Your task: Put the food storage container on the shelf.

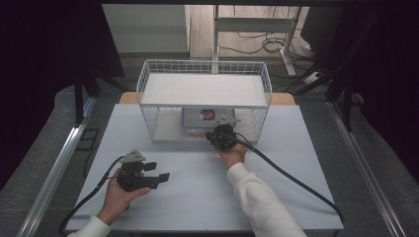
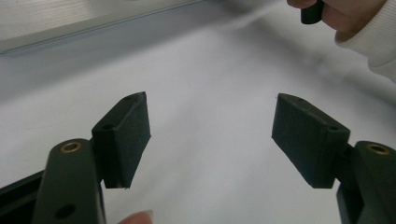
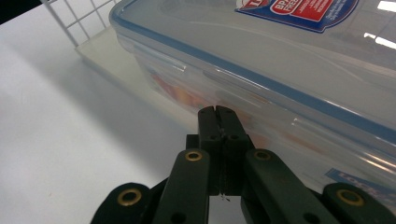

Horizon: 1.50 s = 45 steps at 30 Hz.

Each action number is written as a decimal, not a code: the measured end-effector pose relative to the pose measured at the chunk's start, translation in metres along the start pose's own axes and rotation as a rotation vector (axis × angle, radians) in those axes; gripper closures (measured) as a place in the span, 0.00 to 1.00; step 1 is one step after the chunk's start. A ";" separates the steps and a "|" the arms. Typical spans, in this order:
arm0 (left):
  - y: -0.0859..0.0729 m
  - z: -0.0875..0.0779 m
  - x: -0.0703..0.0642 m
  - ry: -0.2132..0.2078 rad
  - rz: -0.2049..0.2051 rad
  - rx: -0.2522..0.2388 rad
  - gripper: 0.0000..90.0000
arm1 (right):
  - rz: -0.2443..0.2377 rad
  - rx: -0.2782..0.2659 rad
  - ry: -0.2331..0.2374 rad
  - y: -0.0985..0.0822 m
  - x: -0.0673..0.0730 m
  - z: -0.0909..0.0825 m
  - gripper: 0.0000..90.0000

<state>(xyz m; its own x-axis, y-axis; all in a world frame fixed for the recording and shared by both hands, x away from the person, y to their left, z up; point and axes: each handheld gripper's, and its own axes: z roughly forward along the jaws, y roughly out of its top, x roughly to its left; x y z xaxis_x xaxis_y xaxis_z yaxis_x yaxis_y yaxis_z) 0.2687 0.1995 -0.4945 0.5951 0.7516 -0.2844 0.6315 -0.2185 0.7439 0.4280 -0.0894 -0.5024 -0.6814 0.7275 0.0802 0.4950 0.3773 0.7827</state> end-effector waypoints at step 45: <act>-0.017 -0.017 -0.027 0.038 0.046 -0.036 0.31 | 0.051 0.048 -0.007 -0.123 -0.012 -0.211 0.55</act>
<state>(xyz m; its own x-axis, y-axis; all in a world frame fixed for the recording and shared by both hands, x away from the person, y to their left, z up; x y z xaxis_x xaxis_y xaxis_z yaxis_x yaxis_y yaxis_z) 0.2331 0.1937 -0.4893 0.6039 0.7641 -0.2268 0.5848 -0.2315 0.7774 0.2618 -0.2657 -0.4696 -0.6511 0.7502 0.1149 0.5542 0.3665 0.7474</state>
